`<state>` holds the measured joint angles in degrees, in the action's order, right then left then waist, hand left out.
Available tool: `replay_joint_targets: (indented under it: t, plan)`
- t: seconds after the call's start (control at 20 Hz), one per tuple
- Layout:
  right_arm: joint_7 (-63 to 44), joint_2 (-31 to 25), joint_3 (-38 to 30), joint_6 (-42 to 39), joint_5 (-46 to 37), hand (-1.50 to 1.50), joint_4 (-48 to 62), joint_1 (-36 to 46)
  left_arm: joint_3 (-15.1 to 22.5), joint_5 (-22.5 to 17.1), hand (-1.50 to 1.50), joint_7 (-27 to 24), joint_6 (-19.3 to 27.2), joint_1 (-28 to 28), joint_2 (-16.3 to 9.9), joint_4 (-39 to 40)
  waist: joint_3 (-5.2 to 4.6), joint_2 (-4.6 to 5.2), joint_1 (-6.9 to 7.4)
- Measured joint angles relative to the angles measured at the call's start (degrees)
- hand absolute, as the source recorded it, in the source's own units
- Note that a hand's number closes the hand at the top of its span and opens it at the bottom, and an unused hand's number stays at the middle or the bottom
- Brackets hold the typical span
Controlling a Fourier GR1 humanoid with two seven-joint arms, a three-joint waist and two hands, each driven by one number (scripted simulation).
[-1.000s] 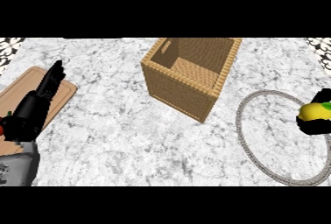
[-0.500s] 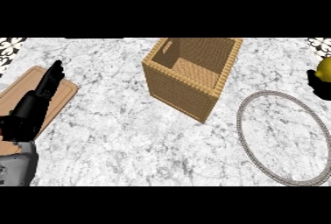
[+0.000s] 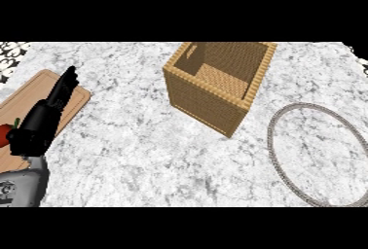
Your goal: Pick the lemon from the placemat and place it in the basket
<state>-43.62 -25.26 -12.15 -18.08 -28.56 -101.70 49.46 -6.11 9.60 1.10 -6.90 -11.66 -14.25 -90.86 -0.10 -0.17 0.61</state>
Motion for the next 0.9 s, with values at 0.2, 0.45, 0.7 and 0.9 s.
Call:
replay_joint_targets:
  t: [0.2,0.45,0.7,0.9]
  plan:
    - [-6.15,2.28,3.45,-1.38,0.35,1.5,5.12,9.24,0.39,0.09,0.0,0.48,-0.18,-0.26,0.34,-0.46,-0.01,0.05,0.2]
    - [-8.02,5.84,5.95,0.88,-1.64,1.5,15.66,17.87,0.16,0.57,0.0,-1.82,-0.13,0.03,0.39,1.12,0.0,0.24,0.39]
    - [-8.99,9.06,7.57,1.28,-2.45,1.5,25.11,23.3,-0.08,0.56,0.0,-1.73,-0.27,-0.62,0.41,1.63,0.03,0.28,0.39]
    - [-10.04,11.5,8.15,1.11,-2.36,1.5,30.54,25.54,-0.58,0.47,0.0,-1.48,-0.42,-1.52,0.12,2.12,0.03,0.24,0.2]
